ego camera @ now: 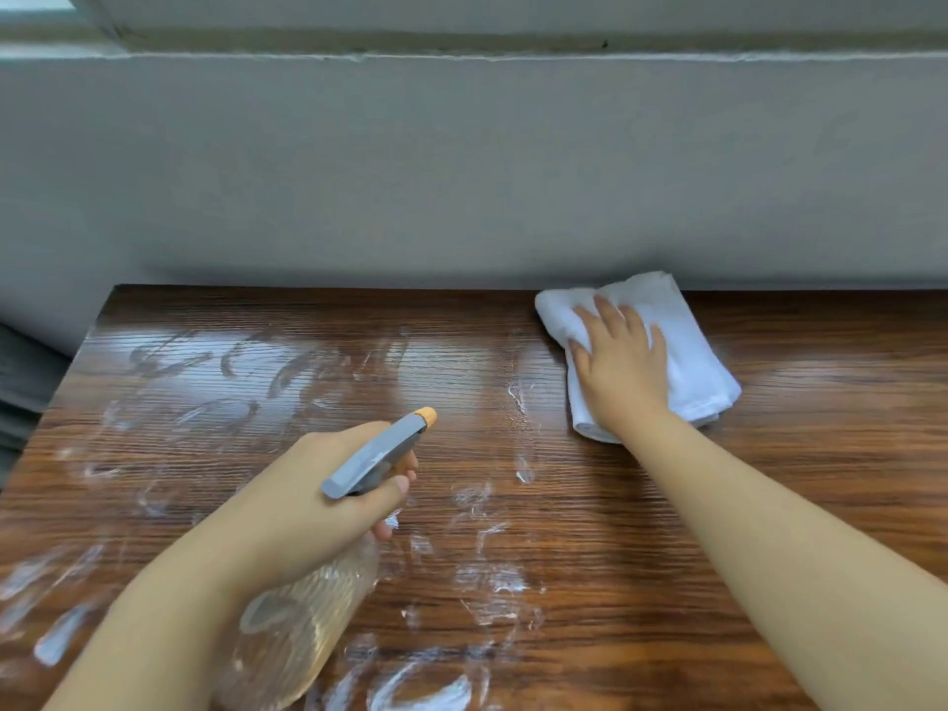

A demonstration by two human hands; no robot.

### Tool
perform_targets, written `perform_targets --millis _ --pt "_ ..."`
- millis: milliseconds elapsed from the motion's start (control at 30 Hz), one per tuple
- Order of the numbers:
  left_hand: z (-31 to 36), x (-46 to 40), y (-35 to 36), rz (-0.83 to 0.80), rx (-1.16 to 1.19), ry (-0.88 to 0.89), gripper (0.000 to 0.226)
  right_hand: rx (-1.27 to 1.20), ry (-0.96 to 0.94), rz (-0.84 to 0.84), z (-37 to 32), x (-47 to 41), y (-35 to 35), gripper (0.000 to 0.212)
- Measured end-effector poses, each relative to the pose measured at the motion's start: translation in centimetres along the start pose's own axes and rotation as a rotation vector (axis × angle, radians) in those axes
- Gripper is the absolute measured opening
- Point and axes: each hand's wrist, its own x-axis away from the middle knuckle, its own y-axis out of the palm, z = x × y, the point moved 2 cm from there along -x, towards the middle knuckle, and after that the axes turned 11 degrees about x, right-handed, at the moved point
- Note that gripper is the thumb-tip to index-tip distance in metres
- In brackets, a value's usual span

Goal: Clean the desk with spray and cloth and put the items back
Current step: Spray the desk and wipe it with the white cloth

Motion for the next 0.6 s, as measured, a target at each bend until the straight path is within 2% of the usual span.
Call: perform_targets --millis 100,267,367,467,600 --pt "0.3 0.1 0.2 0.000 0.027 0.017 0.008 -0.003 -0.024 -0.004 1.4 4.3 0.0 0.059" --pt "0.8 0.3 0.2 -0.001 0.110 0.030 0.014 0.041 -0.069 0.050 1.8 11.8 0.3 0.048" --pt "0.9 0.2 0.1 0.000 0.103 0.040 0.012 0.074 -0.163 0.054 -0.2 14.3 0.3 0.049" --pt "0.8 0.0 -0.3 0.004 0.083 0.043 0.011 0.086 -0.234 0.030 -2.2 13.5 0.2 0.048" --pt "0.0 -0.2 -1.2 0.019 0.085 0.022 0.012 0.081 -0.223 -0.013 -4.8 7.6 0.2 0.047"
